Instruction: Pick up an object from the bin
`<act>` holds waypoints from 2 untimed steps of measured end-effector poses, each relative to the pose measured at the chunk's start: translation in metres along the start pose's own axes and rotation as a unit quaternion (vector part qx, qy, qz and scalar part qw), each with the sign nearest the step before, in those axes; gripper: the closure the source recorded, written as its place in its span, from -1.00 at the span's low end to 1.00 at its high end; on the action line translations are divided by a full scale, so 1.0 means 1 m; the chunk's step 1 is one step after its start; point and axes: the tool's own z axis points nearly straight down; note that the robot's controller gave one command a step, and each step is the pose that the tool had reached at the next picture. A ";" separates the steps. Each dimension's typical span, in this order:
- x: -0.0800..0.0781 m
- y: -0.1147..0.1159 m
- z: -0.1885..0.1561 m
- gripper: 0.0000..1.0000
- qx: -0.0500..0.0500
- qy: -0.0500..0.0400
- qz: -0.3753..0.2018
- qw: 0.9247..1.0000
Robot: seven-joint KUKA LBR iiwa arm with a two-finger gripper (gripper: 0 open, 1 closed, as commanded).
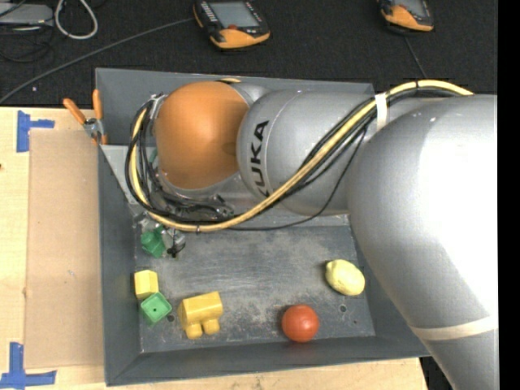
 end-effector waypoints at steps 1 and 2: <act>0.000 0.000 -0.006 1.00 -0.001 0.001 0.000 1.000; 0.002 0.001 -0.024 1.00 -0.002 0.005 0.001 1.000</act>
Offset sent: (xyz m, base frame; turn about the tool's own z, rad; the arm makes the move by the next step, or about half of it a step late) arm -0.0004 -0.0003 0.0640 0.0000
